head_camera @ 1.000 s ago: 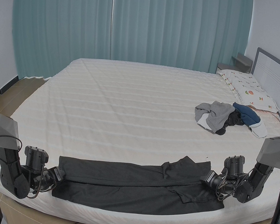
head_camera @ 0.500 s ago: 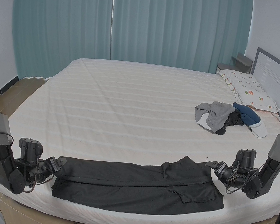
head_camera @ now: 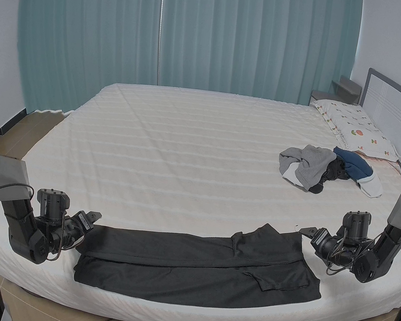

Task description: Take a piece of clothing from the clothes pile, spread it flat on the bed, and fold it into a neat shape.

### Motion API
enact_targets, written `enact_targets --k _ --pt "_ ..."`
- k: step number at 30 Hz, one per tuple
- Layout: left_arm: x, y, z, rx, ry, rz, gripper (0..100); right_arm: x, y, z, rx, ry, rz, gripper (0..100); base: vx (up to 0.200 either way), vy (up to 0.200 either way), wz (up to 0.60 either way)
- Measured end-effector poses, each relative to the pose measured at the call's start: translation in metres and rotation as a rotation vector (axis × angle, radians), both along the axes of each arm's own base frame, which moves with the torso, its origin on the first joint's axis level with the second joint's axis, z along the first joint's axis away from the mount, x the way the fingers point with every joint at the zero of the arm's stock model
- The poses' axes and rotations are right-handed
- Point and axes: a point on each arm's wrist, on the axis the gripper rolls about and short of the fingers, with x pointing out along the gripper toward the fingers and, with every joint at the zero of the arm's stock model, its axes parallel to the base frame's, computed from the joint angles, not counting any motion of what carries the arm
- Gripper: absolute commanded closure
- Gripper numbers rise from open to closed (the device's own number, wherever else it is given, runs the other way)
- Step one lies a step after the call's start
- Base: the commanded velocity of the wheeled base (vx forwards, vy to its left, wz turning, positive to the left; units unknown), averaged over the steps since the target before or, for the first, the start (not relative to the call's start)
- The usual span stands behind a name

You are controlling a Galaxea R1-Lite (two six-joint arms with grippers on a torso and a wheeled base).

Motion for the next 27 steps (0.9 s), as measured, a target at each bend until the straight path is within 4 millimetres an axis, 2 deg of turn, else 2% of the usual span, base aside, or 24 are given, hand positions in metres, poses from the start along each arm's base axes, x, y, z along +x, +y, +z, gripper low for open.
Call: enact_targets --k 12,22,23,27 --pt "0.007 0.006 -0.011 -0.023 0.01 0.048 100 0.016 -0.009 -0.012 0.016 0.001 -0.007 0 0.0 0.0 0.0" --pt "0.007 0.009 -0.011 -0.052 0.009 0.077 100 0.038 -0.002 -0.026 0.035 -0.008 -0.001 0 0.0 0.0 0.0" --pt "0.007 0.009 -0.011 -0.053 0.009 0.076 100 0.04 -0.002 -0.027 0.038 -0.011 -0.001 100 0.0 0.0 0.0" --pt "0.007 0.008 -0.011 -0.057 0.01 0.073 100 0.044 0.0 -0.034 0.038 -0.002 0.002 100 0.0 0.0 0.0"
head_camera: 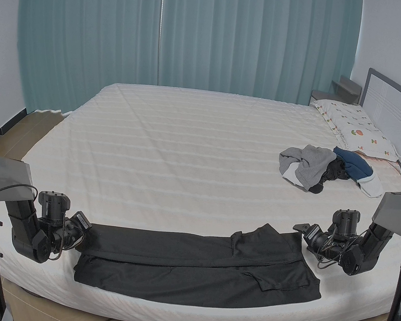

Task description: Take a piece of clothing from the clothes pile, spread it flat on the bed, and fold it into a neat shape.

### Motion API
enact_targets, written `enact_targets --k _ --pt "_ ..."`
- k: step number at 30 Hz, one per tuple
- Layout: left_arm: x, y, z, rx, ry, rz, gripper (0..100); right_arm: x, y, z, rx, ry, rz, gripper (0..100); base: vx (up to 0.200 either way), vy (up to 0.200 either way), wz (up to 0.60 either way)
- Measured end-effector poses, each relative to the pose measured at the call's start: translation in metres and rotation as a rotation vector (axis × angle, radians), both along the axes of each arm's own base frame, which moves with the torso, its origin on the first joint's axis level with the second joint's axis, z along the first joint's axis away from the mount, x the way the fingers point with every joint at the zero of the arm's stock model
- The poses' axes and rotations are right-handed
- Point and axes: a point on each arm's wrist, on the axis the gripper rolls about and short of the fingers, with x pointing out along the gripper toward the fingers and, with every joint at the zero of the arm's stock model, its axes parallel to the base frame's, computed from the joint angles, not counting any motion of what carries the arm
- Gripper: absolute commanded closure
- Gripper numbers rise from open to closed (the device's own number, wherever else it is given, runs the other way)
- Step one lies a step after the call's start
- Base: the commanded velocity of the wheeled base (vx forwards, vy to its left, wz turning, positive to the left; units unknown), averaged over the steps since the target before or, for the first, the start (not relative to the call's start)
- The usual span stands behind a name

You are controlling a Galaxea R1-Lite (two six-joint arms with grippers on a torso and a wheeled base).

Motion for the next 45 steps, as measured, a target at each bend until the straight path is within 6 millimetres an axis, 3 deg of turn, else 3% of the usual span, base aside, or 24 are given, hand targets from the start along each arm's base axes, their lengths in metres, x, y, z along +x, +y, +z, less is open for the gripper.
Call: enact_targets --k 1,16,17,27,35,45 --pt "0.0 0.0 0.0 0.0 0.001 -0.001 0 0.001 0.0 -0.002 0.001 0.002 0.0 100 0.0 0.0 0.0" --pt "-0.001 -0.001 0.0 -0.002 0.001 -0.004 0 0.011 -0.004 -0.006 0.02 -0.033 -0.033 100 0.0 0.0 0.0" --pt "-0.002 -0.001 0.001 0.0 0.002 -0.002 0 0.01 -0.005 -0.006 0.02 -0.032 -0.035 0 0.0 0.0 0.0" --pt "-0.014 0.0 0.008 0.001 0.006 0.004 0 0.004 -0.006 -0.002 0.027 -0.052 -0.036 0 -0.02 0.0 0.0" --pt "-0.023 0.0 0.012 -0.001 -0.023 0.004 0 -0.014 -0.018 0.018 0.085 -0.073 -0.054 0 -0.2 0.0 0.0" --pt "-0.027 0.0 0.01 -0.003 -0.007 -0.002 0 -0.019 -0.022 0.026 0.096 -0.082 -0.055 0 0.0 0.0 0.0"
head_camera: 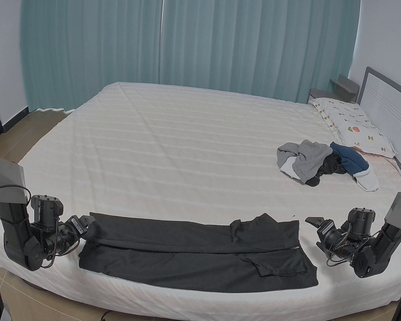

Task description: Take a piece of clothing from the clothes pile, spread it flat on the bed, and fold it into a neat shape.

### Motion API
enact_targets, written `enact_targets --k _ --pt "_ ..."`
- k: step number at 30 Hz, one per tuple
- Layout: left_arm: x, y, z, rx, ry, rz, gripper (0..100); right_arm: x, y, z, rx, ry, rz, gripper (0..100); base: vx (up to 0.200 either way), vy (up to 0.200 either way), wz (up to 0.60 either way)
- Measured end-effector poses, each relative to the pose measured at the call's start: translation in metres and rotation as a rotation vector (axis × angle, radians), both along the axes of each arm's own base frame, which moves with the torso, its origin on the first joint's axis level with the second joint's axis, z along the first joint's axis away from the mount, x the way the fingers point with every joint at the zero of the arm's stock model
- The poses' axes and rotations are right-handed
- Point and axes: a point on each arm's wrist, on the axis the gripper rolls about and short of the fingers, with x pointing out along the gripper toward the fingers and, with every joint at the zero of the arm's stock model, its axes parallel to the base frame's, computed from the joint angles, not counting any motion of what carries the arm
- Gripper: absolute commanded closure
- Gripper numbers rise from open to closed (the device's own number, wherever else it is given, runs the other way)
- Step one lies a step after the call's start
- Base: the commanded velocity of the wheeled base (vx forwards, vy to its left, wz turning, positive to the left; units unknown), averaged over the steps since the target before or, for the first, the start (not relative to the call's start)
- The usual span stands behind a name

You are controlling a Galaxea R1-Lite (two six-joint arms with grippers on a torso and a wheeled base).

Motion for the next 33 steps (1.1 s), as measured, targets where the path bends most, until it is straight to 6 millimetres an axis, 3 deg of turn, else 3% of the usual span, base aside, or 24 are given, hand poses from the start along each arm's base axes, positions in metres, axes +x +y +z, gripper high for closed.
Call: enact_targets --k 11,18,27,33 --pt "-0.005 0.0 0.016 -0.008 -0.032 -0.029 0 -0.003 0.0 0.001 0.0 0.004 0.0 0 0.0 0.0 0.0" --pt "-0.006 -0.002 0.021 0.032 -0.02 -0.154 0 -0.005 0.001 0.0 0.0 0.012 0.002 0 0.0 0.0 0.0" --pt "0.017 0.007 0.018 0.072 0.134 -0.269 0 -0.007 0.002 0.0 0.0 0.017 0.006 0 0.0 0.0 0.0" --pt "0.042 0.007 0.023 0.08 0.114 -0.366 0 -0.008 0.001 -0.001 0.0 0.019 0.005 0 0.0 0.0 0.0"
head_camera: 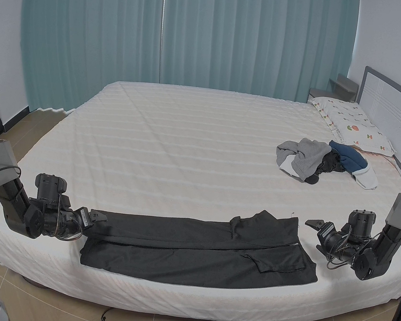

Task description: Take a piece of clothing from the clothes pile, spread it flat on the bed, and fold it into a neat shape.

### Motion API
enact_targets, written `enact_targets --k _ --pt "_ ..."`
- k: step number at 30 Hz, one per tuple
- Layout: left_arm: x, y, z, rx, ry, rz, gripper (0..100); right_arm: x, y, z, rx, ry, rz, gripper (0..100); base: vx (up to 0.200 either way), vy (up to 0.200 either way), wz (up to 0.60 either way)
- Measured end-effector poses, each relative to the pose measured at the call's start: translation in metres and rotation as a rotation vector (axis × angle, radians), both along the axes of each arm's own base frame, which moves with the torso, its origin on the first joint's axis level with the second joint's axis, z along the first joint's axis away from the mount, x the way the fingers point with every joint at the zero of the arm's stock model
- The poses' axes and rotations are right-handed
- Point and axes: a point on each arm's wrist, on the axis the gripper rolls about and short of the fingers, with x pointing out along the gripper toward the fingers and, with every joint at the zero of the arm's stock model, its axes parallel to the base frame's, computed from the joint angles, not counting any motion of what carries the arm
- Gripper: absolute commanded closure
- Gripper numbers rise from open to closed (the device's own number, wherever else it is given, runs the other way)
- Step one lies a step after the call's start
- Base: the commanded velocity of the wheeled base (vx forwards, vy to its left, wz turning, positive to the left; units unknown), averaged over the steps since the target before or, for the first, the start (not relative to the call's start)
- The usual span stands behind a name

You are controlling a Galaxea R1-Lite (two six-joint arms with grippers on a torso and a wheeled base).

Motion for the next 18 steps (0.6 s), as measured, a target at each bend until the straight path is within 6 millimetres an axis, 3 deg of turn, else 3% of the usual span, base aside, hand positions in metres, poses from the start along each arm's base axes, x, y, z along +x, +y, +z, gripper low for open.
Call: enact_targets --k 18 --pt "0.005 -0.009 -0.024 0.035 0.041 -0.073 0 -0.002 0.006 -0.001 0.0 0.007 0.018 0 0.0 0.0 0.0"
